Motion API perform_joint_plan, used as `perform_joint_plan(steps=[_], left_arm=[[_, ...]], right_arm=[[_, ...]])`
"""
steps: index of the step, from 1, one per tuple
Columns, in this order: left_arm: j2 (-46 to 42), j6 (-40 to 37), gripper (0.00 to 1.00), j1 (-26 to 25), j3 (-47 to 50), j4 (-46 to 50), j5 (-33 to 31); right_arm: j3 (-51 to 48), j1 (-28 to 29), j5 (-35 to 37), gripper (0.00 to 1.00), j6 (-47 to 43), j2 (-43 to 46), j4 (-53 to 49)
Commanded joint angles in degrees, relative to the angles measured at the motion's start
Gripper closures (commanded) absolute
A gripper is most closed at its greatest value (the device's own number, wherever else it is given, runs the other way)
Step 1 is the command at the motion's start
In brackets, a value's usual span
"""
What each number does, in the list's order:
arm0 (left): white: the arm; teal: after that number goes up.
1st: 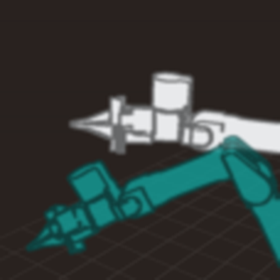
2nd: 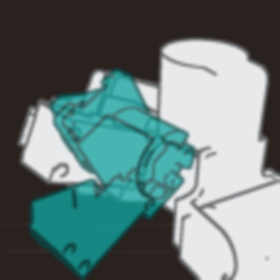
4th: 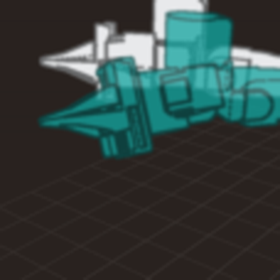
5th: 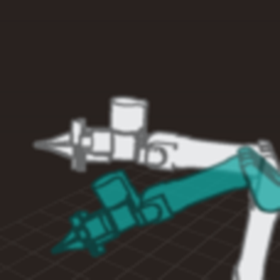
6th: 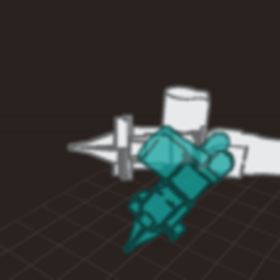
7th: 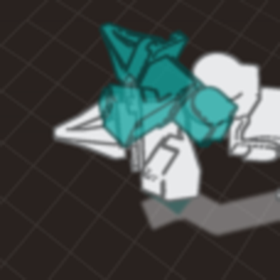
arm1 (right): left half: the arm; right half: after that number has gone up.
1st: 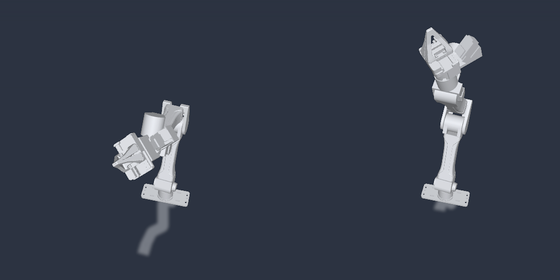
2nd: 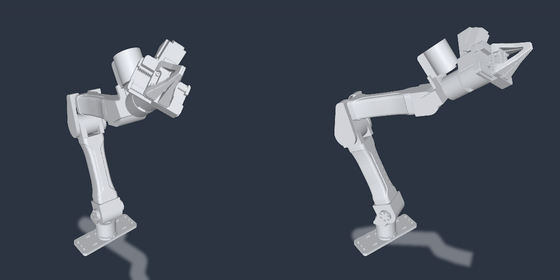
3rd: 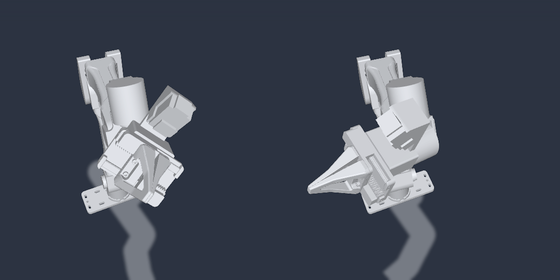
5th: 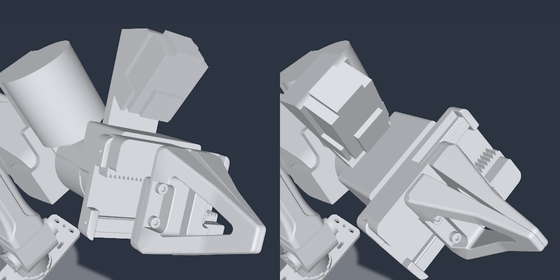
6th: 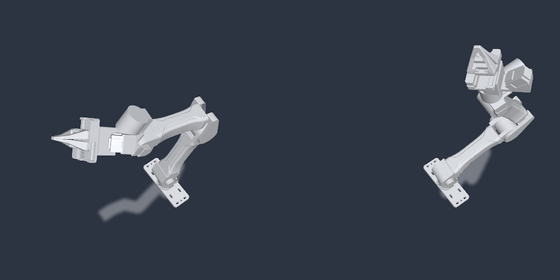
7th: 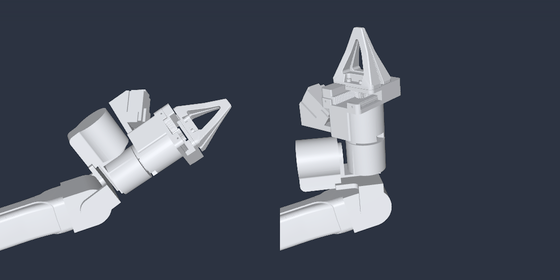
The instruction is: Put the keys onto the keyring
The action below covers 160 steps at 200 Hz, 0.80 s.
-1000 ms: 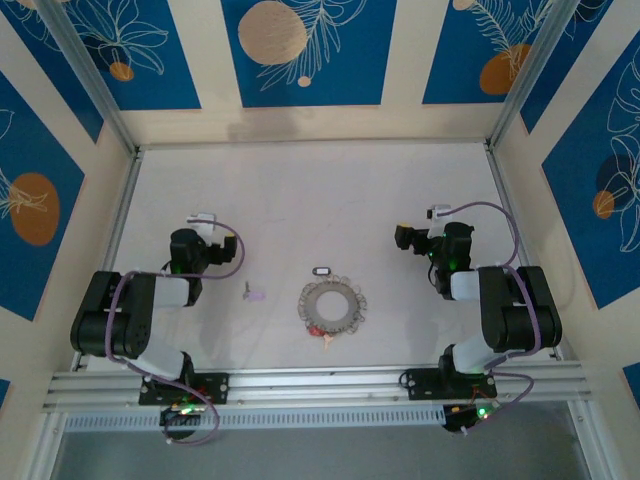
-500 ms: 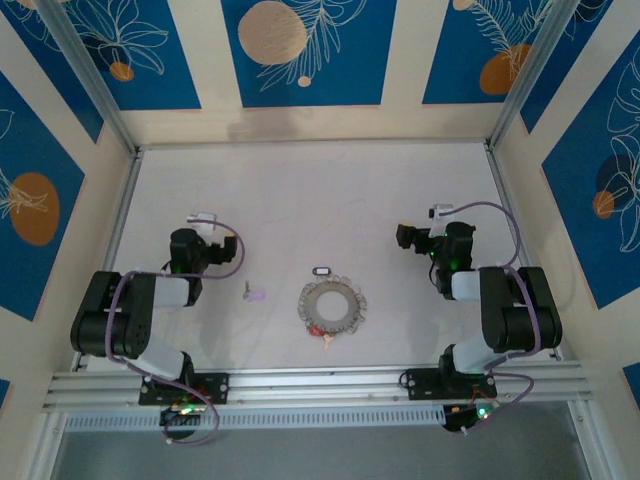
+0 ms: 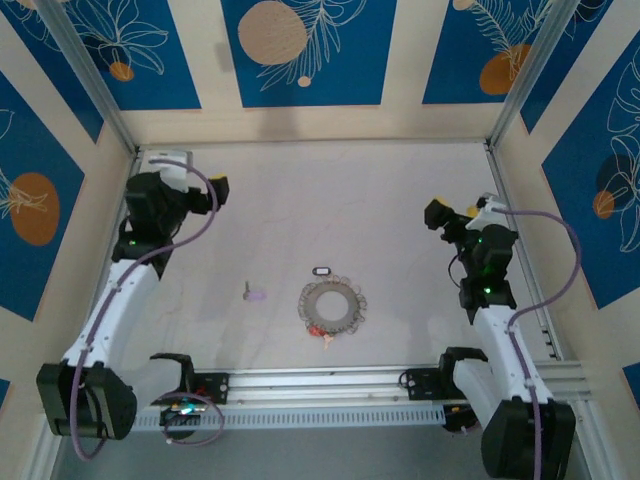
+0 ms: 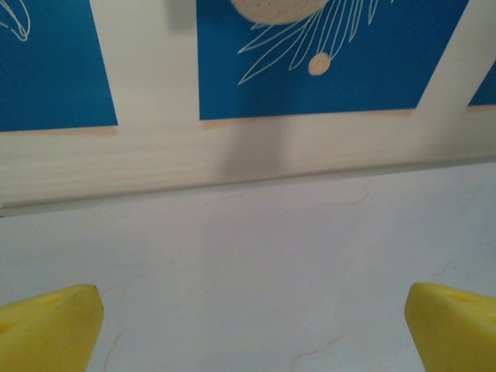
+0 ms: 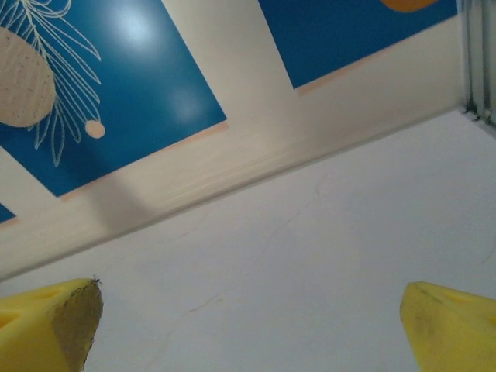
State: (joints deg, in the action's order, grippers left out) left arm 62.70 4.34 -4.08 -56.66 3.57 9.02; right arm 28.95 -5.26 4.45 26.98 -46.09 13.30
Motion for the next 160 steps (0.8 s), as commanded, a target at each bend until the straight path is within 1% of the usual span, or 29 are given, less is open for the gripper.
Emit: perform_joint_plan(steps=[1, 18, 25, 37, 54, 62, 72, 93, 108, 122, 139, 160], left_arm=[[0.2, 2.8, 0.0, 0.7, -4.6, 18.7, 2.5], [0.3, 7.1, 0.0, 0.7, -3.0, 20.1, -3.1], [0.3, 8.0, 0.0, 0.7, -1.5, 18.7, -3.4], [0.8, 7.9, 0.0, 0.7, 0.8, 15.1, 1.4], [2.8, 8.4, 0.0, 0.7, 2.6, 10.9, 8.8], [3.6, 8.2, 0.0, 0.3, 3.4, 9.8, 10.3], [4.2, 8.0, 0.0, -0.6, 4.6, 9.1, 9.9], [4.8, 9.3, 0.0, -2.0, 7.5, 7.0, 9.8], [5.4, 8.9, 0.0, -3.3, 6.8, 7.7, 10.4], [5.9, 8.0, 0.0, -4.3, 6.2, 9.0, 8.8], [6.2, 8.0, 0.0, -4.7, 5.7, 9.9, 7.6], [6.6, 7.9, 0.0, -4.7, 5.5, 10.3, 6.6]], right_arm=[[5.7, 1.4, -5.2, 0.01, 5.8, -0.5, -19.2], [8.7, 4.8, -8.5, 0.01, 3.9, -3.4, -26.0], [9.8, 6.8, -9.4, 0.01, 3.3, -5.0, -28.9], [11.6, 11.1, -11.1, 0.0, 2.4, -8.1, -33.5], [14.0, 18.2, -10.9, 0.05, 2.4, -12.2, -38.8], [14.6, 20.7, -12.2, 0.07, 2.8, -14.3, -40.5], [15.4, 22.8, -13.9, 0.12, 3.2, -17.0, -42.5], [15.2, 24.2, -17.3, 0.26, 3.5, -22.0, -43.9], [14.3, 24.2, -19.9, 0.37, 3.4, -25.2, -43.1], [14.4, 24.0, -20.4, 0.45, 2.8, -27.9, -43.5], [15.8, 24.0, -20.3, 0.48, 2.4, -31.6, -44.4], [17.6, 25.0, -19.7, 0.49, 4.3, -35.5, -44.3]])
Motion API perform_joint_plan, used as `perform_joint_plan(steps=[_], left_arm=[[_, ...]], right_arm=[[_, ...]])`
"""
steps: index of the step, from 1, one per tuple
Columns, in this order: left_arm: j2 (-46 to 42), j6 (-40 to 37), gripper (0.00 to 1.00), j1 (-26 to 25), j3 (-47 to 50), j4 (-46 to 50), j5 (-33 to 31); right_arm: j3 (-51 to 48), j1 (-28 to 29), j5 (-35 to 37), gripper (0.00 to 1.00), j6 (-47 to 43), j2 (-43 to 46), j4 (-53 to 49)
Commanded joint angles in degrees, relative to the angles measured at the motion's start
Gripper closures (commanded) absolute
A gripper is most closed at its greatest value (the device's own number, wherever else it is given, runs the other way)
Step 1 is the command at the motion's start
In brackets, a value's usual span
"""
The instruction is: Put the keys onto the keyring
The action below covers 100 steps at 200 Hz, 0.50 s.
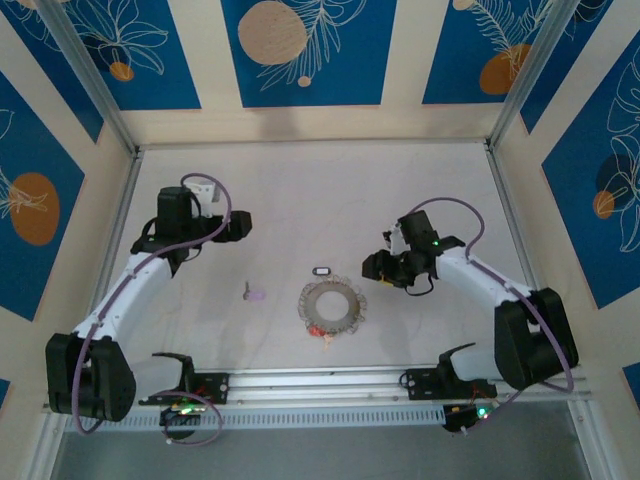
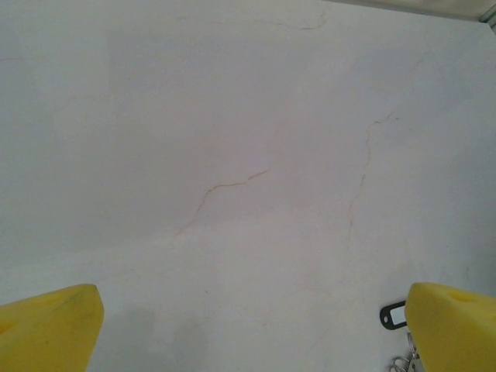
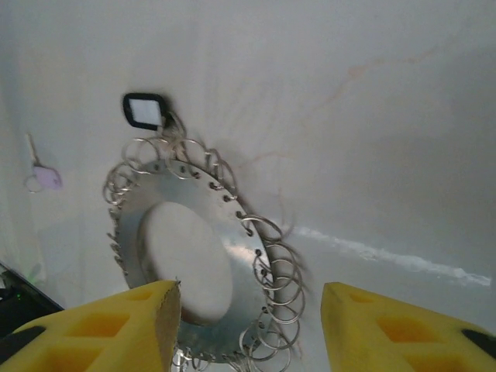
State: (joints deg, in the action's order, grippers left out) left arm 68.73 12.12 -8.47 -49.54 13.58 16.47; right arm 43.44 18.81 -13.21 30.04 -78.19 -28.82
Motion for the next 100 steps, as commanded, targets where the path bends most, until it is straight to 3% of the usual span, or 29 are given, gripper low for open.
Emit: perform_joint_plan(steps=[1, 34, 58, 100], left_arm=[[0.5, 0.1, 0.0, -0.3, -1.7, 0.3, -0.8], [1.0, 0.3, 0.0, -0.3, -1.7, 0.2, -1.0], [0.9, 0.1, 0.0, -0.4, -1.5, 0.1, -1.7], [0.4, -0.1, 0.0, -0.5, -1.2, 0.2, -3.0]], right_arm=[[3.2, 1.1, -2.0, 0.49, 1.3, -3.5, -2.1], [7.1, 3.6, 1.3, 0.54, 0.8, -9.2, -3.5], [8.4, 3.1, 2.4, 0.66, -3.4, -12.2, -4.2], [8.8, 3.2, -1.7, 0.7, -6.9, -15.7, -5.1]])
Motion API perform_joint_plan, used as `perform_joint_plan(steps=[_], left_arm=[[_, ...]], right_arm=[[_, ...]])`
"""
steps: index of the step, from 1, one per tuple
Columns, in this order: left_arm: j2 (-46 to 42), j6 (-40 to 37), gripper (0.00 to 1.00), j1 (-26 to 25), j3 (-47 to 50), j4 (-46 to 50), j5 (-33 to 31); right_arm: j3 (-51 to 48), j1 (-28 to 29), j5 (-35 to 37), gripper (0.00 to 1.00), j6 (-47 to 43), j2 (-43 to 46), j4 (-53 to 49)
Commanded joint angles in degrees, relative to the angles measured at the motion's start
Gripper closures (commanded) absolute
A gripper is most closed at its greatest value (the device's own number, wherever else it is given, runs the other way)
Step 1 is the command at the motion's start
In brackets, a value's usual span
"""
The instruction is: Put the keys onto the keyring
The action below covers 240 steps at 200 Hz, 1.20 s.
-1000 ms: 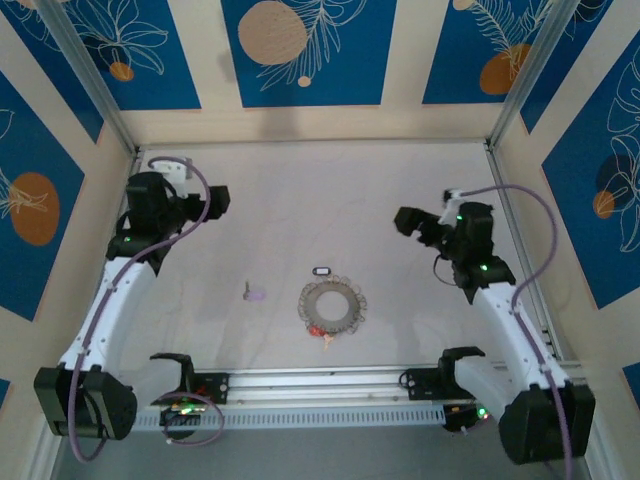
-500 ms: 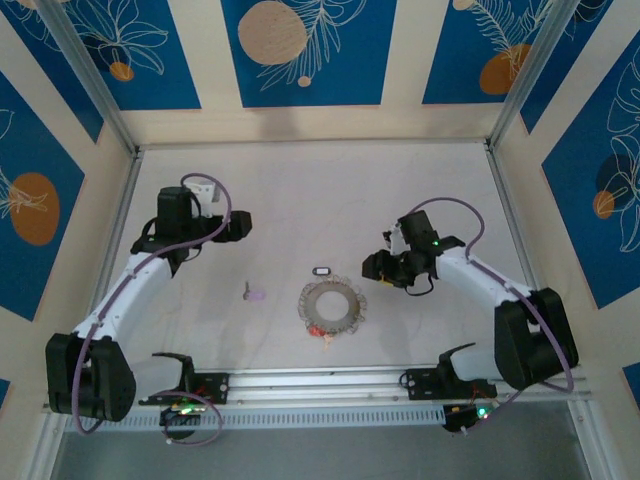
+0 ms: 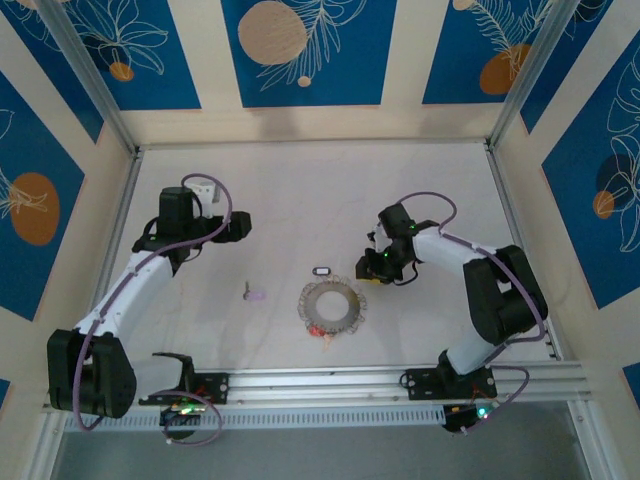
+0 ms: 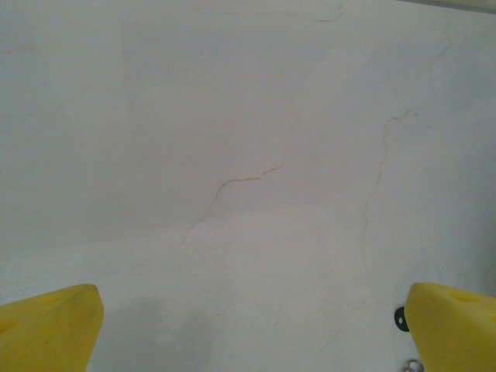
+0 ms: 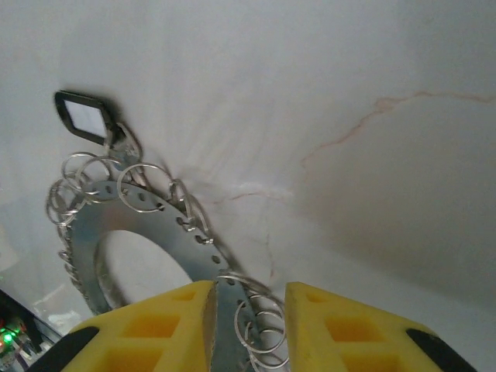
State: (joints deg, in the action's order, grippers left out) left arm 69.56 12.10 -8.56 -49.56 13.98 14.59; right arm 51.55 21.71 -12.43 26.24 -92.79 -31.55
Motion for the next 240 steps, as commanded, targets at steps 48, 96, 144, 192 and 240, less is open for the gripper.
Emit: perform_joint_plan(steps=[48, 96, 144, 192, 240], left_arm=[[-0.1, 0.0, 0.0, -0.4, -1.2, -0.3, -1.1], [1.6, -0.8, 0.0, -0.6, -0.5, -0.2, -2.6], [3.3, -1.1, 0.0, -1.3, -0.7, -0.3, -2.1], [3.3, -1.5, 0.0, -1.7, -1.1, 0.1, -2.3], [4.0, -1.2, 0.0, -2.0, -1.2, -0.2, -1.6]], right_arm=[[-0.3, 0.9, -5.3, 0.71, -5.4, -3.1, -0.7], [-1.9, 0.9, -9.0, 0.73, -5.7, -4.7, 3.2], [-1.2, 1.6, -10.8, 0.8, -6.4, -5.5, 3.6], [-1.1, 1.0, -10.8, 0.81, -6.9, -3.4, 2.3], [-0.5, 1.0, -8.6, 0.77, -6.3, -0.6, 1.6]])
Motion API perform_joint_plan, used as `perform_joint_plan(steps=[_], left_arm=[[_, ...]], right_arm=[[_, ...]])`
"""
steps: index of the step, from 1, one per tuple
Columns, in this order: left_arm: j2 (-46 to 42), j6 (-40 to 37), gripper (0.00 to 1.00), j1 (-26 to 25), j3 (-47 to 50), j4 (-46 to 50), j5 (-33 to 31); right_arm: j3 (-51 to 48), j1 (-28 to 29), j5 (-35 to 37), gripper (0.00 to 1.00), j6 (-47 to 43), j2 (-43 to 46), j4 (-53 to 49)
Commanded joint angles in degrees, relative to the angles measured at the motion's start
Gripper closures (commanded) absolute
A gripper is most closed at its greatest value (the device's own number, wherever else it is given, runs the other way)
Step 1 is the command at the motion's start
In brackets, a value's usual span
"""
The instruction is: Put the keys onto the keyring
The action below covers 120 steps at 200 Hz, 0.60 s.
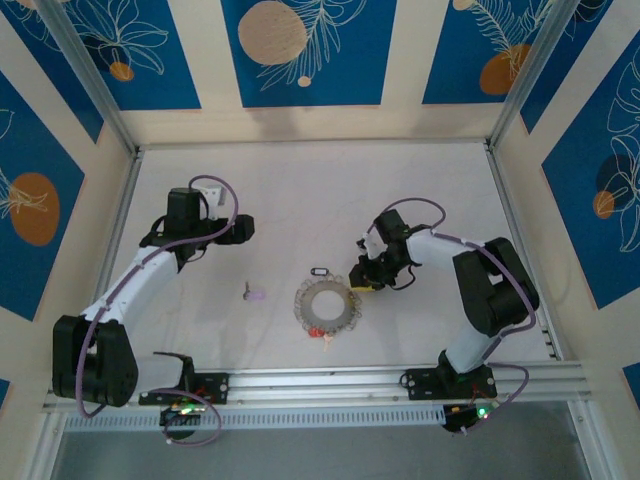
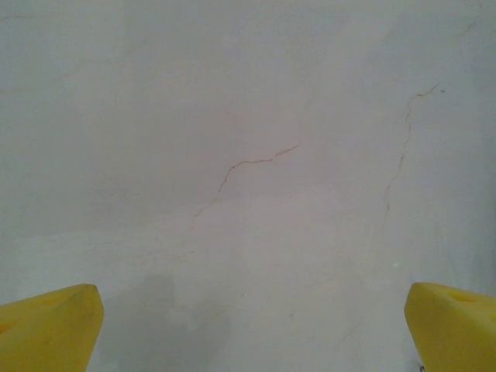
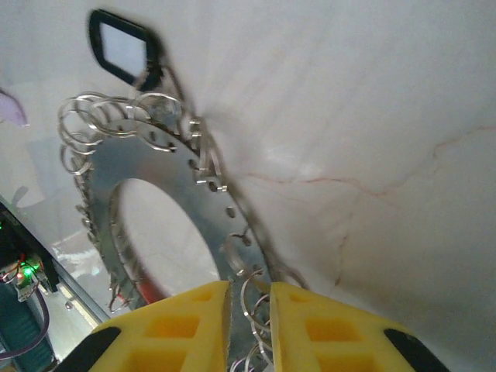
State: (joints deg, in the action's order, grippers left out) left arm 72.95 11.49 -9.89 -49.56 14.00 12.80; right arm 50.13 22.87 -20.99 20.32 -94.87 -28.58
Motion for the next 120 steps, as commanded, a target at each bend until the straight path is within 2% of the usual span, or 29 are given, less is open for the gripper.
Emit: perform_joint_plan(steps=[1, 32, 78, 120], left_arm=[[0.7, -0.6, 0.0, -0.6, -1.2, -0.2, 0.2], [0.1, -0.8, 0.0, -1.0, -0.9, -0.1, -0.2], [0.1, -1.3, 0.0, -1.4, -1.0, 0.0, -0.5], [0.2, -1.4, 0.0, -1.6, -1.2, 0.0, -0.4]], right_arm=[[1.0, -0.2, -0.1, 0.77, -0.5, 1.5, -1.4], [2.0, 0.2, -2.5, 0.77, -1.8, -2.6, -0.5], [2.5, 0.3, 0.2, 0.7, -2.5, -3.7, -1.6], [3.8, 1.7, 4.9, 0.7, -1.7, -5.2, -3.3]])
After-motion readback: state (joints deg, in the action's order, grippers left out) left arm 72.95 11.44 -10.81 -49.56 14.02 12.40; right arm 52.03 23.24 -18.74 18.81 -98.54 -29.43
